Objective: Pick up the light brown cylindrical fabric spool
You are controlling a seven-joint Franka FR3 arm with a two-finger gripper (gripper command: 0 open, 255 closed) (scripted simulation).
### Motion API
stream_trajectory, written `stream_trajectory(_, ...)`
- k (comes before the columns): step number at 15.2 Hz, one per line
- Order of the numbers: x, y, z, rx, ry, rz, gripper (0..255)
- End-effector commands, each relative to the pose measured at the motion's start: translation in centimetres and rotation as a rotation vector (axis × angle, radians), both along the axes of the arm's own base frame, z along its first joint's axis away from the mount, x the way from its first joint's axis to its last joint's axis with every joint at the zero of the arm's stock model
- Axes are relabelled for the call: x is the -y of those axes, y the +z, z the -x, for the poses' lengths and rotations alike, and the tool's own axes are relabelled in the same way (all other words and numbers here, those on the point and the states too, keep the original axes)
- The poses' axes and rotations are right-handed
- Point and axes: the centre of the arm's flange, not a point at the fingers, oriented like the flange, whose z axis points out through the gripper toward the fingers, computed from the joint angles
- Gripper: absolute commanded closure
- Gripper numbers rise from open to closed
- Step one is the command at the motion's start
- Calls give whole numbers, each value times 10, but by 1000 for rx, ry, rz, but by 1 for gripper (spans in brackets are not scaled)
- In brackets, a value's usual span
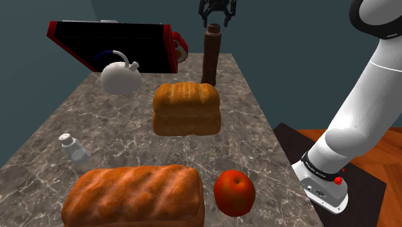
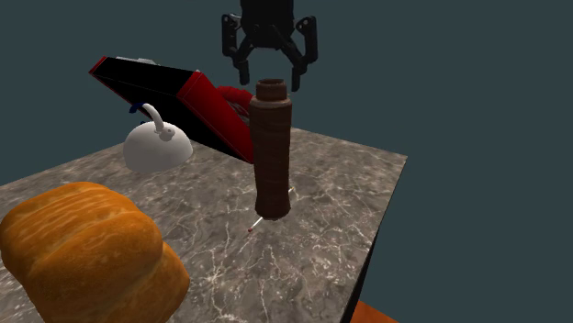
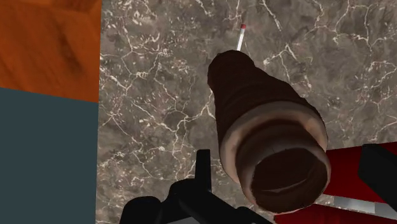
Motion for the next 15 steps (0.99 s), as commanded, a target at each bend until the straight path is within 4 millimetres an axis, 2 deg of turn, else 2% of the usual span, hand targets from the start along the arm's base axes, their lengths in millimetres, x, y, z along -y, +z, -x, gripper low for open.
stream_trajectory(1,-1,-9,0,0,0,0,0)
stream_trajectory(2,-1,-9,0,0,0,0,0)
stream_trajectory(3,-1,-8,0,0,0,0,255)
stream_trajectory(12,-1,-9,0,0,0,0,255)
stream_trajectory(15,-1,6,0,0,0,0,255)
